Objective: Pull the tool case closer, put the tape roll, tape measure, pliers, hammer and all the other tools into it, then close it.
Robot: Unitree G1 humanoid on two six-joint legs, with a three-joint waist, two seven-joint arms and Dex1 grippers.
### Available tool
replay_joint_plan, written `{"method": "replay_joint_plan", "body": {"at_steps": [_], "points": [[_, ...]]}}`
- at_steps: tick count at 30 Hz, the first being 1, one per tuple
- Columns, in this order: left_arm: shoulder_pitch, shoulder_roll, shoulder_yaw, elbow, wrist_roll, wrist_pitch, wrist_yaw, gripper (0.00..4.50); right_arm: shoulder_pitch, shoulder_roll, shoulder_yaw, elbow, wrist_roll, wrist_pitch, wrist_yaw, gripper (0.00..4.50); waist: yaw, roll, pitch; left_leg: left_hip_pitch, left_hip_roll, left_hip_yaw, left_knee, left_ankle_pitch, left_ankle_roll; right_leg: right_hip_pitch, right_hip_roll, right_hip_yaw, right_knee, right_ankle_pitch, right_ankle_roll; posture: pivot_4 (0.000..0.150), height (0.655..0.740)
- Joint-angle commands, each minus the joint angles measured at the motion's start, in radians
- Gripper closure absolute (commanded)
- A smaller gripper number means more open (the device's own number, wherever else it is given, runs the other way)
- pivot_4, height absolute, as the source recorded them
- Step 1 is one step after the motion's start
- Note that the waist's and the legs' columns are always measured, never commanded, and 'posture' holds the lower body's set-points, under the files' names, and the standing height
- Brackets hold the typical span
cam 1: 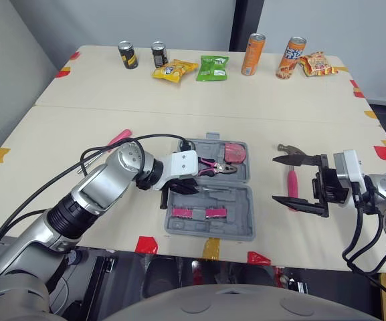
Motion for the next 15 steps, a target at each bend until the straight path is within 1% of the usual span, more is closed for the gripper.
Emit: {"method": "replay_joint_plan", "body": {"at_steps": [1,8,15], "points": [[-0.011,-0.015,-0.023,-0.004,0.021,-0.006,0.006,4.38,0.006,-0.001,-0.015,-0.024,0.001,-0.018,0.000,0.00,0.002,0.000,0.000,0.000,0.000,0.000,0.000,0.000,0.000,0.000,0.000,0.000,0.000,0.000,0.000,0.150,0.7400],[-0.029,-0.051,-0.036,0.030,0.050,-0.024,0.025,4.38,0.009,-0.001,-0.016,-0.025,-0.001,-0.022,0.000,0.00,0.007,0.000,0.000,0.000,0.000,0.000,0.000,0.000,0.000,0.000,0.000,0.000,0.000,0.000,0.000,0.150,0.7400],[-0.045,-0.047,-0.055,0.048,0.078,-0.060,0.004,4.38,0.006,0.004,-0.011,-0.025,-0.003,-0.025,-0.005,0.00,0.006,0.000,0.000,0.000,0.000,0.000,0.000,0.000,0.000,0.000,0.001,0.000,0.000,0.000,0.000,0.150,0.7400]]}}
